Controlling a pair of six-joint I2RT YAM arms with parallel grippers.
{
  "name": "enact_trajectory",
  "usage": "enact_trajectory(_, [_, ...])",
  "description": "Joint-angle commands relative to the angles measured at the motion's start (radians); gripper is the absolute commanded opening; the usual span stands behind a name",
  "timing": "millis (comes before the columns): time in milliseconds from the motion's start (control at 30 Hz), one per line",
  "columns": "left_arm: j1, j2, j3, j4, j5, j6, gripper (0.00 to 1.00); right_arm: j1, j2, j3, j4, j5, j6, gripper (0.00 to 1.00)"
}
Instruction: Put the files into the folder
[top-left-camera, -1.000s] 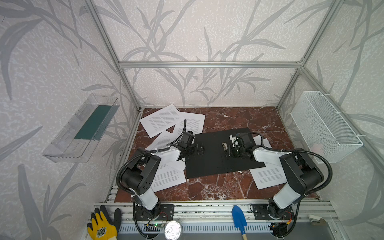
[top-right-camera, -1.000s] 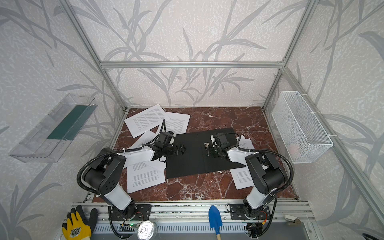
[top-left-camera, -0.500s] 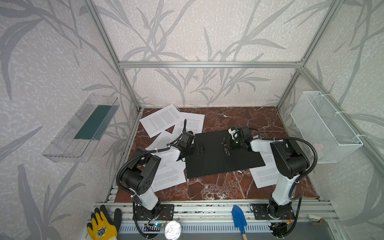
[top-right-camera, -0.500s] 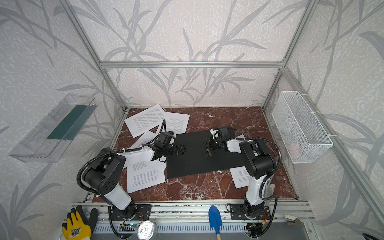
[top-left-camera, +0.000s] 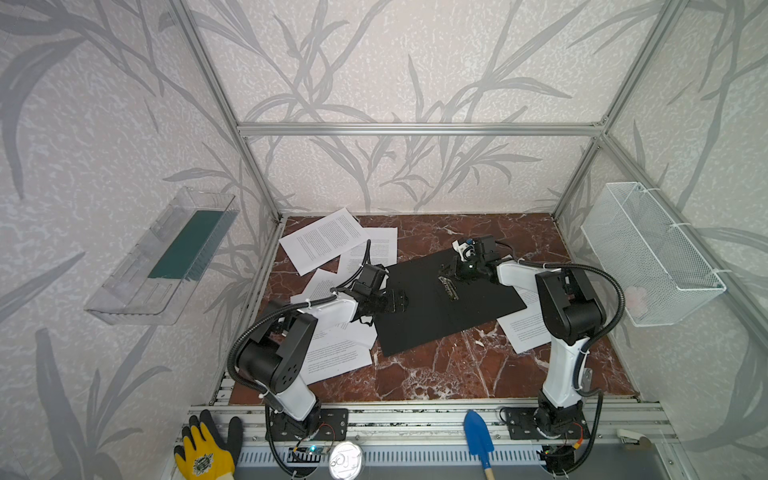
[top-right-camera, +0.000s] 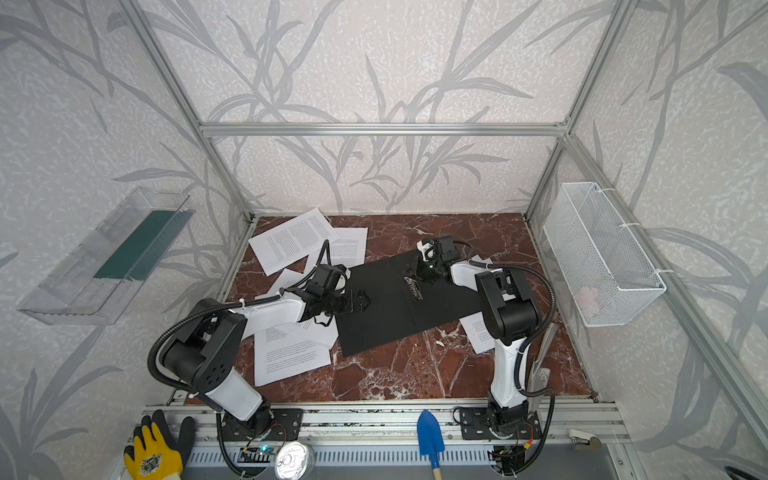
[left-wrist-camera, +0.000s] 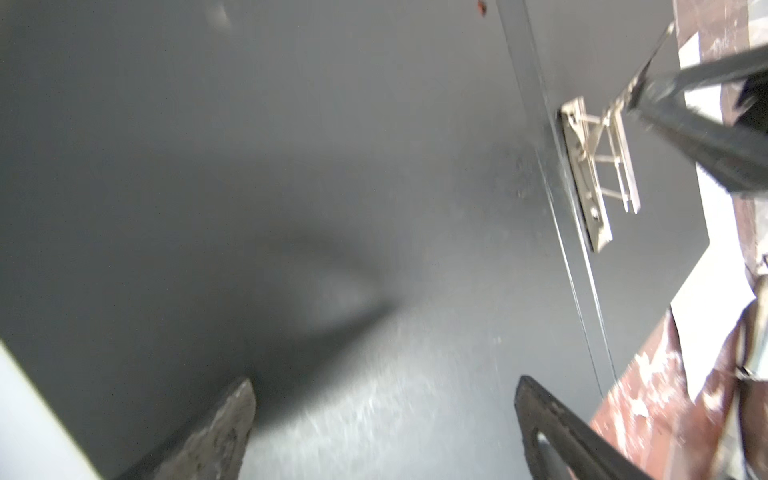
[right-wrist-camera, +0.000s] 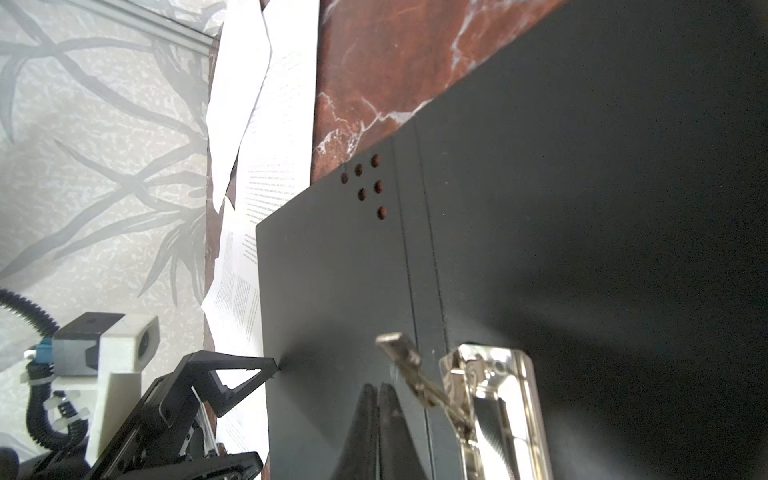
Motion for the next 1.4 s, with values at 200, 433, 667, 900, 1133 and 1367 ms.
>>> enact_trajectory(200, [0.002, -0.338, -0.087, -0.225, -0.032, -0.138, 0.99, 0.099, -0.223, -0.002, -0.149, 0.072, -0.084, 0.58])
enact_trajectory(433, [0.069, -0.741, -0.244, -0.448, -0.301, -0.308, 0.99, 0.217, -0.230, 0.071, -0.326, 0.188, -0.161, 0.85])
enact_trajectory(667, [0.260, -1.049, -0.394, -0.577, -0.248, -0.409, 0.99, 0.351, -0.196, 0.102, -0.453, 0.291, -0.264, 0.99])
enact_trajectory(900, [0.338, -1.084, -0.515, -0.454, -0.143, -0.460, 0.99, 0.371, -0.193, -0.046, -0.312, 0.245, -0.236, 0.99])
enact_trajectory(1133, [0.344, -1.045, -0.570, -0.312, -0.133, -0.449, 0.99, 0.375, -0.196, -0.089, -0.277, 0.283, -0.217, 0.99])
enact_trajectory(1367, [0.350, -0.984, -0.611, -0.183, -0.123, -0.476, 0.99, 0.374, -0.144, -0.078, -0.283, 0.276, -0.195, 1.00])
